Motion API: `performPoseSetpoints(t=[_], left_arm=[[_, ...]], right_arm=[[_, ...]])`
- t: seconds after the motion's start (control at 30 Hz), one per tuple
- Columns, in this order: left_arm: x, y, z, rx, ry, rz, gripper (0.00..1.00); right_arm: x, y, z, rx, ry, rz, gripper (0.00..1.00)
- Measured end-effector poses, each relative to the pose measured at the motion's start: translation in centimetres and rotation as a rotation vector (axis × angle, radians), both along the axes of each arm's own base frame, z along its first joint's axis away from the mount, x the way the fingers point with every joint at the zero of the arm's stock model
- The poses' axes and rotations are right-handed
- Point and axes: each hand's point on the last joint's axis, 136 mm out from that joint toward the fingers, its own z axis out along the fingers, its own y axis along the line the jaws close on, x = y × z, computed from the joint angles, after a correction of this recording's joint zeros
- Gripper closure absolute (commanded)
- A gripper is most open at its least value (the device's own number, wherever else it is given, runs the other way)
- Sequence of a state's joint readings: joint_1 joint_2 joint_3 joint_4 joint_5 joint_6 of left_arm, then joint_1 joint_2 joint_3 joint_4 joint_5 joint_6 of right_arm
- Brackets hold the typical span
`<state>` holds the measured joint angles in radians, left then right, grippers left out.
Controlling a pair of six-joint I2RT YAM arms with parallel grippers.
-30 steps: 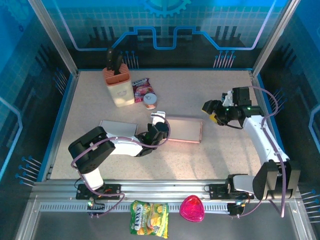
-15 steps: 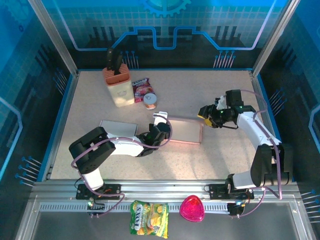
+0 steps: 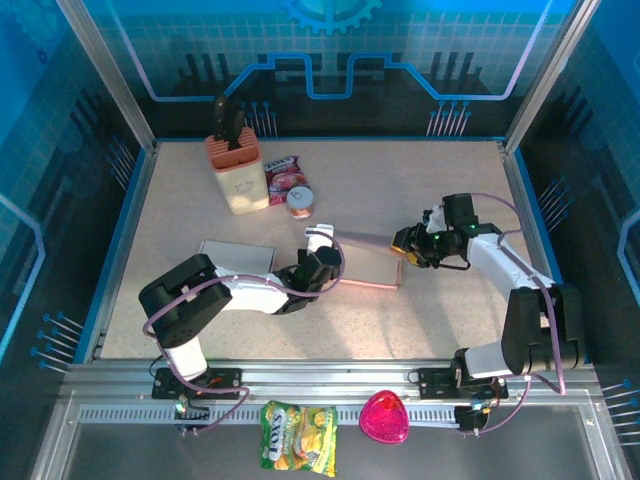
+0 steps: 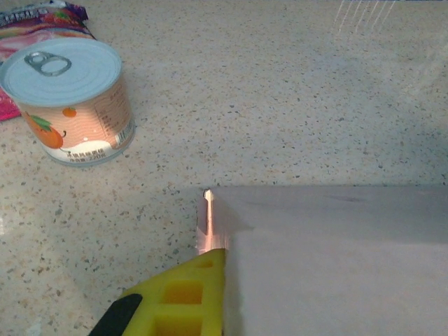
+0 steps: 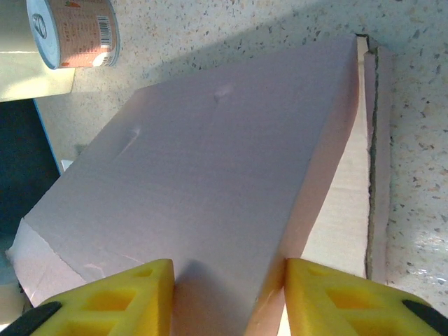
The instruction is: Fold the paper box
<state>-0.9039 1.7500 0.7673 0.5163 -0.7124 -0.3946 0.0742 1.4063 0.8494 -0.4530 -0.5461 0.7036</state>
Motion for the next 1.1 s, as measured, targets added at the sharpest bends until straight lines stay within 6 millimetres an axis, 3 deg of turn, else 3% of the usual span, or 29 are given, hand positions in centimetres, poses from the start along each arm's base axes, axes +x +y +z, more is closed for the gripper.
performPoseSetpoints(t=[0.1, 0.17, 0.33, 0.47, 0.63, 0.67, 0.83, 1.0, 1.1], left_arm=[[-0.4, 0.0, -0.5, -0.022, 0.018, 0.002, 0.98], [-0.7, 0.1, -1.0, -0.037, 0.038, -0.004, 0.9], [-2.8, -0.1, -2.5, -0.067, 0.146, -0.059, 0.59], [-4.9, -0.4, -1.9, -0.135, 0.217, -0.107, 0.44], [-7.0, -1.1, -0.5, -0.239, 0.292, -0.171, 0.38], [-7.5, -1.4, -0.4, -0.255, 0.314, -0.191, 0.33], [-10.9, -2.0, -0.4, -0.325, 0.43, -0.276, 0.32], [-13.0, -0.8, 3.8, -0.406, 0.441, -0.297, 0.22], [-13.3, 0.5, 6.5, -0.426, 0.421, -0.283, 0.21]], right_arm=[[-0.1, 0.0, -0.3, -0.011, 0.0, 0.0, 0.58], [-0.2, 0.0, -0.6, -0.016, 0.003, 0.001, 0.58], [-0.7, -0.2, -1.5, -0.041, 0.019, -0.002, 0.59], [-1.1, -0.2, -1.7, -0.05, 0.02, 0.0, 0.6], [-1.3, -0.3, -1.9, -0.065, 0.017, 0.001, 0.6], [-1.4, -0.3, -2.0, -0.066, 0.02, 0.001, 0.6], [-1.6, -0.4, -2.3, -0.075, 0.021, 0.007, 0.56], [-1.7, -0.7, -2.2, -0.101, 0.006, 0.014, 0.45], [-1.9, -0.9, -2.3, -0.113, 0.001, 0.024, 0.39]])
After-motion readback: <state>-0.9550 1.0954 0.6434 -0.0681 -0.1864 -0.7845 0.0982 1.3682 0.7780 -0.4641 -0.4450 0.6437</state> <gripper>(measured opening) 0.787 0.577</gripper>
